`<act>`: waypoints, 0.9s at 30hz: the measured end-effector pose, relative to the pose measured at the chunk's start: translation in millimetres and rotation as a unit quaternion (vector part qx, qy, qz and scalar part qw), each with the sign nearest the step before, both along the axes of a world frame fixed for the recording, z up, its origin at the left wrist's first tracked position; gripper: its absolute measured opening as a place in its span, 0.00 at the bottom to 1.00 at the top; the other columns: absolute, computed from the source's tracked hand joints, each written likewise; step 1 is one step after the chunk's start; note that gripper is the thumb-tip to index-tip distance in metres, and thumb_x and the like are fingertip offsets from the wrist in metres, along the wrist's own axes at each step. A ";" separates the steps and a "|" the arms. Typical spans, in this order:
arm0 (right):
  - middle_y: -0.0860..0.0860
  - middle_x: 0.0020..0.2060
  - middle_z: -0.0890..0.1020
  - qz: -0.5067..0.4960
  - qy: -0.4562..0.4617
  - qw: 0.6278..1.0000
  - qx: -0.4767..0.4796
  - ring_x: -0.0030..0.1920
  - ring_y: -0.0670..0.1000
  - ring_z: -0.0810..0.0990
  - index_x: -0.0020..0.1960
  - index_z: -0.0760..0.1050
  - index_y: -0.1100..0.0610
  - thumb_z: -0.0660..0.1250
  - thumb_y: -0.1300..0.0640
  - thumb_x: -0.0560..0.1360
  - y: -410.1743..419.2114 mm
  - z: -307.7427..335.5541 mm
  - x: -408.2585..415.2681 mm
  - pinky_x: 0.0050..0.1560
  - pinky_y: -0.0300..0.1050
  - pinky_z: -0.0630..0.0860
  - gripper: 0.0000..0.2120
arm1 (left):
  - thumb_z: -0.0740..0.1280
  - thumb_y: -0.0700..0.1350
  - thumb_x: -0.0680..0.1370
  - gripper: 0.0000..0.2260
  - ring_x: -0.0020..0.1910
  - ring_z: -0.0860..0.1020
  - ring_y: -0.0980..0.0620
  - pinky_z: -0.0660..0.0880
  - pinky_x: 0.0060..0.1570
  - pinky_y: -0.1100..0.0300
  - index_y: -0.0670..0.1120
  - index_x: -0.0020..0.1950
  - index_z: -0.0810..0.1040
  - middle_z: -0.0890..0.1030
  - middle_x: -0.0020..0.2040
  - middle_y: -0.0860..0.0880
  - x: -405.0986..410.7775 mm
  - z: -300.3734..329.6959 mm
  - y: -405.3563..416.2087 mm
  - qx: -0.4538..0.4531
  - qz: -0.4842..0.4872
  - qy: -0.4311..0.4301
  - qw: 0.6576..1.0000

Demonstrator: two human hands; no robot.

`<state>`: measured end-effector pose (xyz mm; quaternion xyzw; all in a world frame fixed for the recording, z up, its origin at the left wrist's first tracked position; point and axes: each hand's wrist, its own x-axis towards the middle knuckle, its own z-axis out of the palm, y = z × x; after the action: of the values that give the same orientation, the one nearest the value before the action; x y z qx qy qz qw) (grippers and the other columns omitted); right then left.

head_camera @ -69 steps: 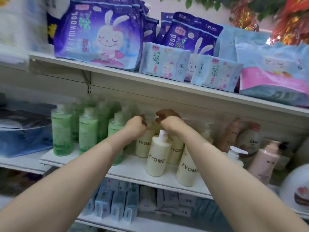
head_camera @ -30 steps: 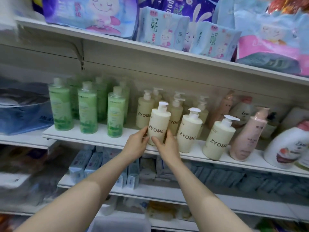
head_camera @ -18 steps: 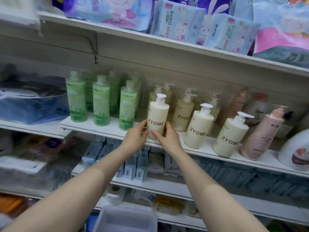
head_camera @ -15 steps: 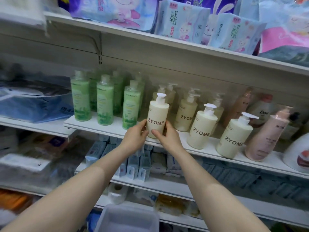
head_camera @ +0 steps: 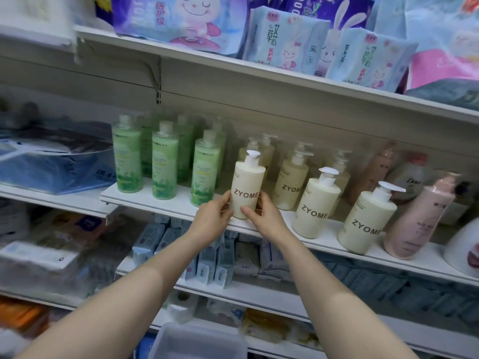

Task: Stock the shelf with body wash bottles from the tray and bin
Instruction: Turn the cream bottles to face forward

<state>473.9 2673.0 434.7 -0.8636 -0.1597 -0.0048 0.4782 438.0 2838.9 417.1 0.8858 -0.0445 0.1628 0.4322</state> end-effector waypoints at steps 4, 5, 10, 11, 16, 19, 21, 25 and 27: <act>0.49 0.70 0.75 0.004 0.006 1.000 -0.012 0.67 0.50 0.75 0.76 0.61 0.52 0.69 0.51 0.78 -0.5 1.5 0.7 0.68 0.50 0.72 0.31 | 0.65 0.43 0.79 0.26 0.63 0.77 0.48 0.74 0.63 0.48 0.49 0.76 0.64 0.79 0.64 0.47 1.7 -2.2 0.1 0.006 0.004 0.002 1.000; 0.49 0.70 0.75 0.006 0.006 1.000 -0.015 0.67 0.50 0.75 0.76 0.60 0.52 0.69 0.51 0.78 -0.3 2.1 0.8 0.68 0.50 0.72 0.31 | 0.65 0.43 0.79 0.26 0.62 0.77 0.48 0.74 0.63 0.48 0.49 0.76 0.64 0.80 0.64 0.47 1.8 -2.2 0.1 0.009 0.005 0.004 1.000; 0.50 0.70 0.74 0.006 0.012 0.999 -0.031 0.68 0.51 0.73 0.76 0.60 0.52 0.68 0.52 0.79 1.0 7.7 2.4 0.69 0.49 0.70 0.30 | 0.65 0.42 0.79 0.26 0.61 0.78 0.49 0.74 0.62 0.49 0.49 0.76 0.64 0.80 0.62 0.47 4.8 1.8 -1.3 0.006 0.001 0.011 1.000; 0.50 0.70 0.74 0.008 0.014 0.999 -0.033 0.69 0.51 0.73 0.76 0.60 0.53 0.68 0.52 0.79 0.8 8.5 2.5 0.69 0.49 0.70 0.30 | 0.65 0.42 0.79 0.26 0.62 0.78 0.49 0.74 0.63 0.49 0.49 0.76 0.65 0.80 0.63 0.47 5.1 2.4 -1.7 0.006 0.001 0.012 1.000; 0.50 0.71 0.73 0.008 0.024 0.999 -0.037 0.69 0.51 0.73 0.77 0.60 0.53 0.68 0.52 0.79 0.7 11.3 1.0 0.69 0.48 0.69 0.30 | 0.65 0.42 0.79 0.26 0.61 0.78 0.50 0.75 0.62 0.50 0.50 0.76 0.64 0.81 0.62 0.47 5.5 2.3 -1.2 -0.002 -0.002 0.015 1.000; 0.48 0.70 0.73 0.005 0.037 0.999 -0.034 0.69 0.50 0.73 0.77 0.59 0.52 0.69 0.54 0.78 -0.4 11.2 0.9 0.69 0.49 0.70 0.32 | 0.64 0.42 0.79 0.27 0.63 0.77 0.50 0.74 0.63 0.51 0.49 0.77 0.62 0.79 0.64 0.47 3.0 2.9 -3.0 0.013 -0.004 0.013 1.000; 0.47 0.71 0.71 0.007 0.049 0.999 -0.021 0.70 0.50 0.72 0.79 0.53 0.51 0.70 0.59 0.76 -2.9 15.8 1.1 0.70 0.50 0.69 0.38 | 0.64 0.42 0.80 0.28 0.66 0.73 0.51 0.71 0.66 0.53 0.48 0.78 0.58 0.73 0.70 0.49 -1.3 8.7 -7.4 0.012 -0.020 -0.002 1.000; 0.50 0.80 0.55 -0.019 0.073 0.996 0.054 0.78 0.52 0.58 0.81 0.43 0.50 0.66 0.58 0.78 -10.2 43.7 5.7 0.77 0.57 0.59 0.41 | 0.59 0.48 0.83 0.25 0.73 0.64 0.54 0.62 0.73 0.54 0.47 0.78 0.57 0.63 0.76 0.51 1.4 42.1 -13.0 -0.039 -0.034 -0.063 0.997; 0.48 0.80 0.56 -0.042 0.055 0.995 0.073 0.79 0.52 0.57 0.82 0.47 0.53 0.62 0.56 0.81 -11.4 64.7 10.6 0.78 0.54 0.57 0.34 | 0.56 0.51 0.83 0.25 0.76 0.59 0.52 0.56 0.75 0.56 0.45 0.79 0.56 0.60 0.78 0.48 5.2 66.4 -17.6 -0.041 -0.009 -0.064 0.997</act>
<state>484.5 2661.6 499.4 -0.8312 -0.0964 0.0112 0.5474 443.2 2821.3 483.5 0.8546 -0.0736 0.2173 0.4658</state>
